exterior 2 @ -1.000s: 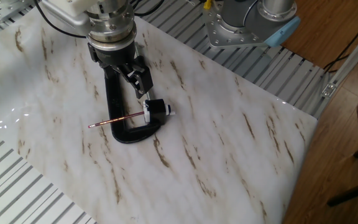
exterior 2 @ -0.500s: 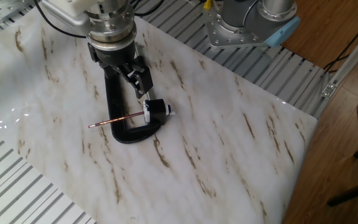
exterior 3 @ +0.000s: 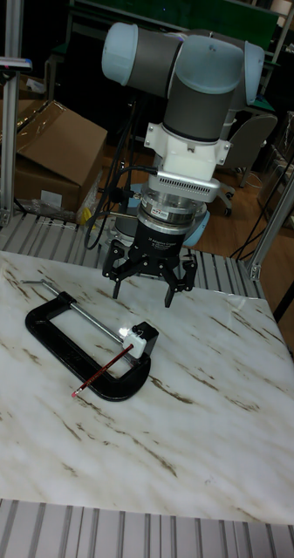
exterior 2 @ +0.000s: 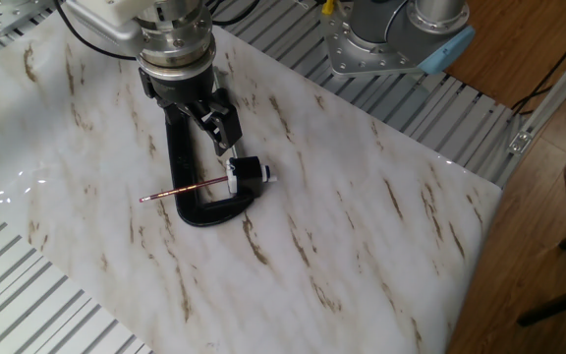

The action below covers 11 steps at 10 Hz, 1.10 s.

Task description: Sharpen the pencil with a pencil sharpener

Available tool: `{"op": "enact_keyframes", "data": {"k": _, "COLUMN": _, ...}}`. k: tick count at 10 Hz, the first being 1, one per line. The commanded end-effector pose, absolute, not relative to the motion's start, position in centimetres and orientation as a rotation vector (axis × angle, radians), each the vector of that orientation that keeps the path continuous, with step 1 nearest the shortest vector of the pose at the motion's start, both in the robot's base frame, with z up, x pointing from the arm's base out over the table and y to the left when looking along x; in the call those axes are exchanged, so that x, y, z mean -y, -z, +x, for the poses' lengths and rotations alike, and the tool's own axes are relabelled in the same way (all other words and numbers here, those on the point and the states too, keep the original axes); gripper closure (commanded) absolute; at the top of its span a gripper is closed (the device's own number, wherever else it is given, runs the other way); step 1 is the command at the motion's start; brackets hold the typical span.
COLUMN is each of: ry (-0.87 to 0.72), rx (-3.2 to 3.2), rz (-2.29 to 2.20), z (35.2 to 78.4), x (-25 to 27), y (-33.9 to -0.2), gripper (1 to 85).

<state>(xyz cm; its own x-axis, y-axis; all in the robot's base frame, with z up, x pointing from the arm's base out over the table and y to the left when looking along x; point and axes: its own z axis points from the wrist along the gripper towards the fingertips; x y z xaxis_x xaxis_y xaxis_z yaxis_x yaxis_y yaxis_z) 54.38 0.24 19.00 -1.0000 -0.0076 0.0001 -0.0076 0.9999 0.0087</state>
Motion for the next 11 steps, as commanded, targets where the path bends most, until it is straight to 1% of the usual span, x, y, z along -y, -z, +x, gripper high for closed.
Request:
{"op": "enact_keyframes", "data": {"k": 1, "ry": 0.047, "rx": 3.294, "rz": -0.300, "z": 58.71, "x": -0.71, "y": -19.28, "gripper": 84.7}}
{"op": "enact_keyframes", "data": {"k": 11, "ry": 0.042, "rx": 3.291, "rz": -0.309, "z": 58.22, "x": -0.83, "y": -18.98, "gripper": 84.7}}
